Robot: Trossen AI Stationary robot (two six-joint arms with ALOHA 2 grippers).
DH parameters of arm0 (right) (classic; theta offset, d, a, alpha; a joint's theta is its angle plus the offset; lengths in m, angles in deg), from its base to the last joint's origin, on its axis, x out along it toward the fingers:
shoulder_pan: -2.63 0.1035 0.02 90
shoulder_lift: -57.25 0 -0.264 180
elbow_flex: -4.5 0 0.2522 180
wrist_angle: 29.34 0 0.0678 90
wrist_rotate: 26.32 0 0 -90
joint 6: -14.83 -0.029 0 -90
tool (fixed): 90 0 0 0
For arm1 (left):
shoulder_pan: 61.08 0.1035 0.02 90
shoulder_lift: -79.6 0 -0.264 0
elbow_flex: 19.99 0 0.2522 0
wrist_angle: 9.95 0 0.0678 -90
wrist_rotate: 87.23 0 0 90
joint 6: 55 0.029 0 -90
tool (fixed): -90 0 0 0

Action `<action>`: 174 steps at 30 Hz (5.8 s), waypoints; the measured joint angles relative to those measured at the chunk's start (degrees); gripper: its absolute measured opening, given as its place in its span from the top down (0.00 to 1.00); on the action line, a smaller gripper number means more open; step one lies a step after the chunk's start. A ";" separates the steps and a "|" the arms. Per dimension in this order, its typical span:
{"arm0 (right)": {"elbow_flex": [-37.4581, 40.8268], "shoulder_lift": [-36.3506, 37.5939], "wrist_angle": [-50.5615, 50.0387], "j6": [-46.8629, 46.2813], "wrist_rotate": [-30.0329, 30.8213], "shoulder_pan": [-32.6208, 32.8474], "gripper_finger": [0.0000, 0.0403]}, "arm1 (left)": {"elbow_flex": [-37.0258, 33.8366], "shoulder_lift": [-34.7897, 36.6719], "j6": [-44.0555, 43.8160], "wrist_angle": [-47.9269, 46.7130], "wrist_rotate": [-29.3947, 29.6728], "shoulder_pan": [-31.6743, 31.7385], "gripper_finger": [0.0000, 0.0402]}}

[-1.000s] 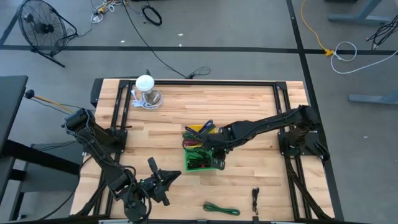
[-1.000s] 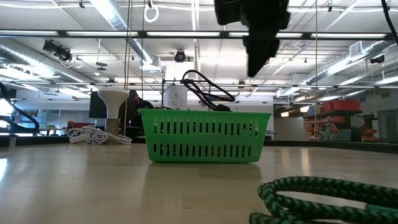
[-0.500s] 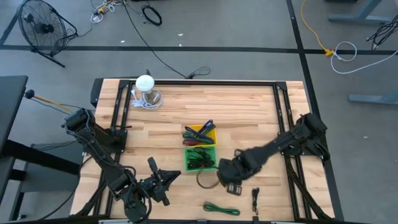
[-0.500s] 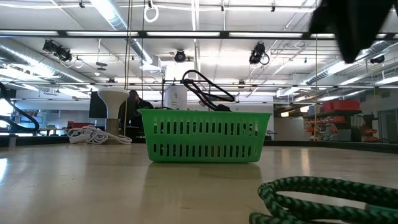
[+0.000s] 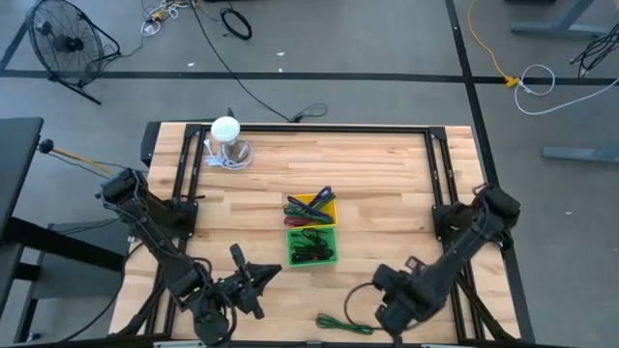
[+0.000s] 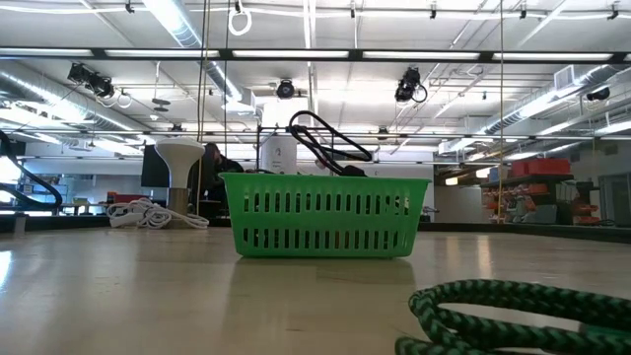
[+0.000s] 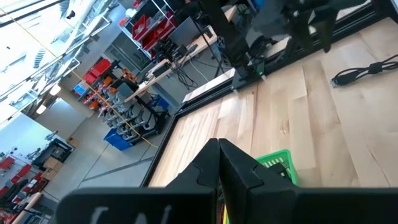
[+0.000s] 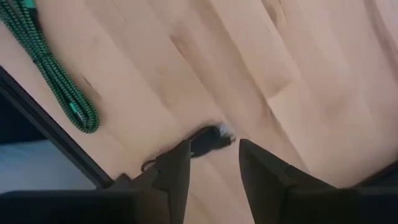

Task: Pick & Place USB Port
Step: Put the black USB cable into the green bin, then put the green and black USB cable into the yellow bin

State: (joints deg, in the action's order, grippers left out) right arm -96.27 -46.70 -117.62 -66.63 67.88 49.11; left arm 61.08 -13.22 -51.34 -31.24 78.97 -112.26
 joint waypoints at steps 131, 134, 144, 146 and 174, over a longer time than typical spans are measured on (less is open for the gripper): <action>29.55 3.74 70.47 40.44 -1.78 -29.79 0.99 | 0.02 0.02 4.52 -0.48 -5.59 6.76 0.97; 29.55 3.74 72.07 40.60 -3.65 -29.79 0.93 | 0.02 0.02 4.52 -0.48 -5.59 6.75 0.97; 29.55 3.74 70.92 42.99 -0.81 -30.72 0.80 | 0.02 0.02 4.50 -0.58 -5.59 6.77 0.97; 29.55 3.74 70.90 43.17 -1.22 -31.03 0.79 | 0.02 0.02 4.50 -0.61 -5.59 6.75 0.97; 29.55 9.52 65.28 45.38 -11.37 -33.33 0.76 | 0.02 0.02 3.97 -1.42 -5.59 6.75 0.97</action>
State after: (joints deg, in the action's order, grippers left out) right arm -66.72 -37.18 -52.34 -21.25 56.51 15.78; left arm 61.10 -13.20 -47.37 -32.66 73.38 -105.51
